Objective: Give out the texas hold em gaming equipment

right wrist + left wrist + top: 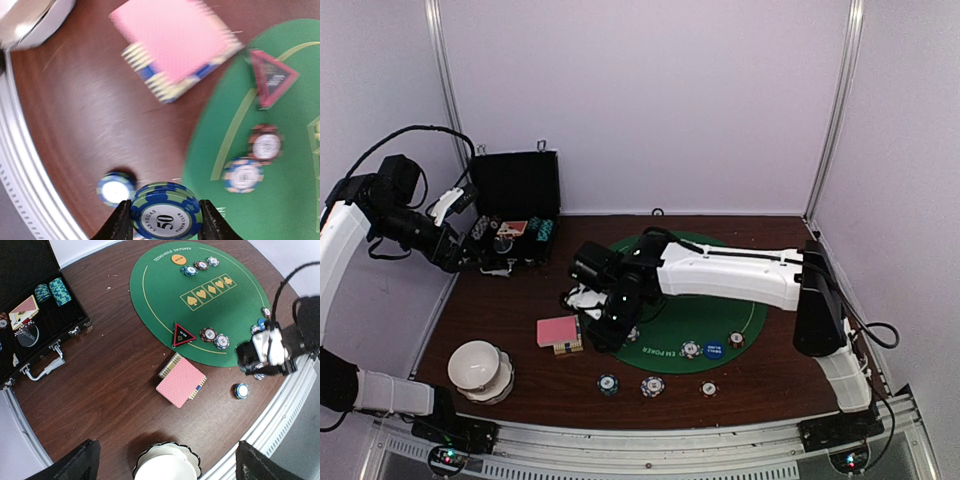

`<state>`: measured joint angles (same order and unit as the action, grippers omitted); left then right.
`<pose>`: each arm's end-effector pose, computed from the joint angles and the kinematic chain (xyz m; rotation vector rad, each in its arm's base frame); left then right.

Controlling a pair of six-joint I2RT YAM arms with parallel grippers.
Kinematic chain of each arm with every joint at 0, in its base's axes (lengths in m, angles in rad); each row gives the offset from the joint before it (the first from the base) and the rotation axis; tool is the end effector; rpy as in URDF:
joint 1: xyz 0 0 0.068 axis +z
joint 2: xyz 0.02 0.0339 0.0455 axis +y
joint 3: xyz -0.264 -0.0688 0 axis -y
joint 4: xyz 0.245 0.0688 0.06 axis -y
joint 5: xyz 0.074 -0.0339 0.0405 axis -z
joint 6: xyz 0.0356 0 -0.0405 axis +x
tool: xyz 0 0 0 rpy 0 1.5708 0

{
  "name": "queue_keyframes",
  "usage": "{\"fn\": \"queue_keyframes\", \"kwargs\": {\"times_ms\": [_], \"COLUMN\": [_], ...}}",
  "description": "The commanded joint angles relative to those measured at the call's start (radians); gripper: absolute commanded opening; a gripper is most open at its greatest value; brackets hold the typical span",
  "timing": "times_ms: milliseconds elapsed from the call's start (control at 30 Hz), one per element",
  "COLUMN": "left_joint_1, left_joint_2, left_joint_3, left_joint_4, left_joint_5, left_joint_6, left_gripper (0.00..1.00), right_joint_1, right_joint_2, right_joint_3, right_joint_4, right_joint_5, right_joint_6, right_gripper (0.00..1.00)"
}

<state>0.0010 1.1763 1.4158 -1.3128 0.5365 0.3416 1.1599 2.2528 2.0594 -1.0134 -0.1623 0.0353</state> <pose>0.1922 -0.0180 0.3817 0.5978 2.4427 -0.5709 0.1853 0.4398 0.2283 -1.5776 2.4224 0.4936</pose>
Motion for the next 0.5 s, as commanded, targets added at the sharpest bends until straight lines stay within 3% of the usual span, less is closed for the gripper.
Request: {"fn": "queue_keyframes", "kwargs": {"times_ms": [0, 233, 467], "left_joint_1": [0.007, 0.007, 0.007], "left_joint_2": [-0.011, -0.013, -0.008], "left_joint_3": [0.021, 0.021, 0.026], "left_joint_4": [-0.012, -0.012, -0.012], "left_joint_5": [0.012, 0.017, 0.023], "left_joint_6": [0.002, 0.003, 0.003], "left_gripper": [0.98, 0.98, 0.98], "right_joint_1": [-0.119, -0.227, -0.257], "right_joint_2": [-0.018, 0.043, 0.150], "right_joint_3": [0.086, 0.098, 0.179], "right_joint_4": [-0.049, -0.012, 0.011], "right_joint_5": [0.101, 0.126, 0.143], "right_joint_6": [0.045, 0.069, 0.081], "right_gripper": [0.21, 0.21, 0.21]}}
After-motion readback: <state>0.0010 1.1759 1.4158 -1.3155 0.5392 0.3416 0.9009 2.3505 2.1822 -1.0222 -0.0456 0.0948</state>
